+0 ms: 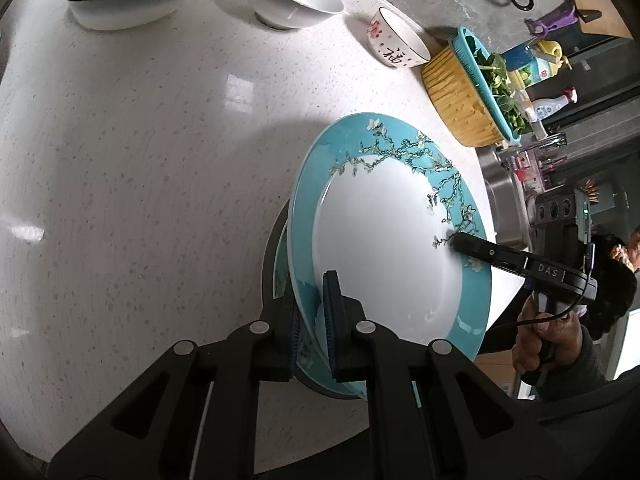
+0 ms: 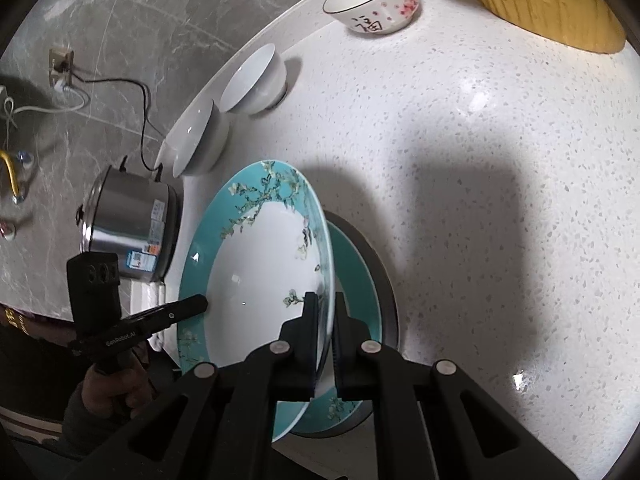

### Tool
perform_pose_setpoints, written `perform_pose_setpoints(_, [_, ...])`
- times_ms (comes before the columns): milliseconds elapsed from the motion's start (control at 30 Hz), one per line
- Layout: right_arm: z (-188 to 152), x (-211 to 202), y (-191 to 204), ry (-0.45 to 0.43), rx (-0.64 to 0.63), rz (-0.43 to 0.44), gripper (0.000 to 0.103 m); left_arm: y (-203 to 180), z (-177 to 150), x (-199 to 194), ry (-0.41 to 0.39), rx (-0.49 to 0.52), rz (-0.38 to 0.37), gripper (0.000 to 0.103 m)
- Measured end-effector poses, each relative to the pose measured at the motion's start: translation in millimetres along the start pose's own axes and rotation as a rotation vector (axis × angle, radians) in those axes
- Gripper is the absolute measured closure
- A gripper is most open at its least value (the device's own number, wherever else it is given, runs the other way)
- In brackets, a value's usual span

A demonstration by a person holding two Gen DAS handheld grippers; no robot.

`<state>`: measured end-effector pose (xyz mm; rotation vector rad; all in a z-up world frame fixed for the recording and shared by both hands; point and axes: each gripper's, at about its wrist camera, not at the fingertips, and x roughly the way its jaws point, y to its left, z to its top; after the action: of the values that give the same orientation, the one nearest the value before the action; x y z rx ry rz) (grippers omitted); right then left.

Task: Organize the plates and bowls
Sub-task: 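Lower the large teal-rimmed plate onto the stack and align it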

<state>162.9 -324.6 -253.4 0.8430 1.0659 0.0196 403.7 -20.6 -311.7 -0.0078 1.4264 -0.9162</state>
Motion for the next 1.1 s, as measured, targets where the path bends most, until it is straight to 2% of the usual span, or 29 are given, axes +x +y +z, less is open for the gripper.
perform_pose_setpoints(167, [-4.4,2.3,0.6,0.006,-0.028,-0.026,0.094,-3.1,-7.7,-0.5,-0.004,0.017,0.031,0.094])
perform_pose_setpoints(600, [-11.7,10.1,7.1,0.01,-0.145,-0.124,0.091,-1.3,-14.9,10.2,0.009,0.017,0.053,0.093])
perform_pose_setpoints(867, [-10.9,12.1,9.2,0.006,-0.185,-0.147,0.09,-4.5,-13.8,12.8,0.001,0.025,0.057,0.093])
perform_pose_setpoints(1100, [-14.0,14.0,20.3,0.0,-0.249,-0.204,0.088,-12.5,-21.6,11.2,-0.017,0.07,0.108,0.091])
